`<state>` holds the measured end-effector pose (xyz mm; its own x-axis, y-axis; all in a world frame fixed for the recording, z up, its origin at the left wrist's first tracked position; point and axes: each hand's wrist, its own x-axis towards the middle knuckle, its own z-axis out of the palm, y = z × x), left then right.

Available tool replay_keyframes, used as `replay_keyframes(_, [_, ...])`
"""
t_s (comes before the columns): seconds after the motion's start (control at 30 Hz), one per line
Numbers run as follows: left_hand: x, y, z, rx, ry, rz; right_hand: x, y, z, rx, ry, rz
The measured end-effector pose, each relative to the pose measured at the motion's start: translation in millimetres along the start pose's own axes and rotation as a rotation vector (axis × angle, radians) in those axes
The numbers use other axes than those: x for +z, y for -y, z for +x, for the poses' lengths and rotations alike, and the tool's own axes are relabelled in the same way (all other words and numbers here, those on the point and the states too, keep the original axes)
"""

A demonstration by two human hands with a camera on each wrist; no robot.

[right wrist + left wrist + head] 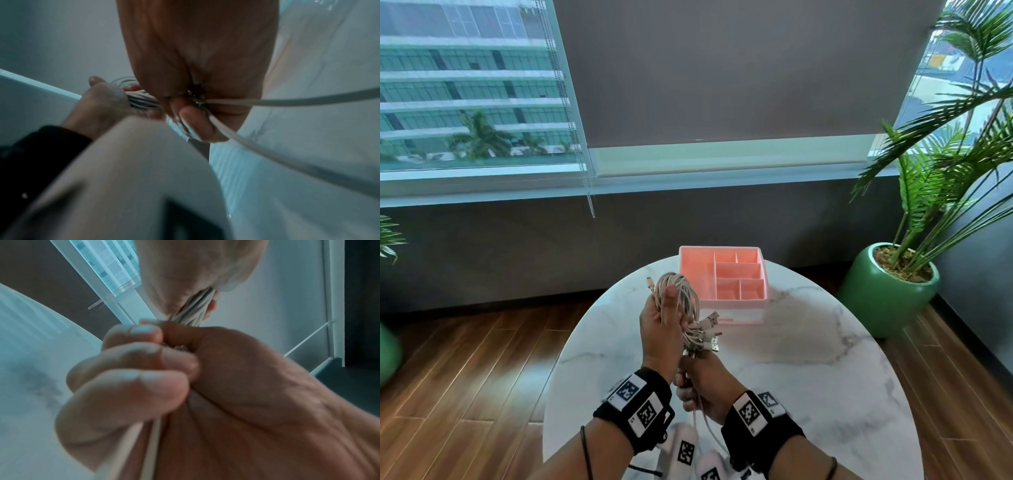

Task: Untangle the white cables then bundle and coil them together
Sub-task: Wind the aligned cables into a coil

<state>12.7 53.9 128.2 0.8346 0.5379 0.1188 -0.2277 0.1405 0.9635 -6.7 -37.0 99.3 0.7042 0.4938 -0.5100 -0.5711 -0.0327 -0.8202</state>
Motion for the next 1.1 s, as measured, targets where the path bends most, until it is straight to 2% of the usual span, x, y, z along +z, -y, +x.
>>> replay_keyframes(0.17, [-3, 1, 6, -0.008, 0.010, 0.049, -4, 11, -6, 0.068, 0.050, -0.033])
replay_keyframes(0.4, [-7, 10, 4, 0.028, 0.136, 0.168, -4, 28, -5, 0.226, 0.058, -0.448])
replay_keyframes(0.6, [-14, 19, 8, -0.030, 0.260, 0.376, -9, 50, -10, 0.143, 0.055, -0.719])
replay_keyframes(0.77, [-12, 13, 9, -0.104, 0.380, 0.407, -15, 62, -14, 0.094, 0.076, -0.793])
replay_keyframes(0.93, [-8, -2, 2, -0.169, 0.537, 0.327, -19, 82, -16, -0.030, 0.101, -0.888])
replay_keyframes(1.03, [-4, -10, -4, -0.292, 0.606, 0.160, -28, 100, -15, -0.098, 0.086, -0.970])
replay_keyframes(1.1, [-5, -10, -8, -0.381, 0.623, 0.141, -35, 111, -13, -0.137, 0.072, -1.041])
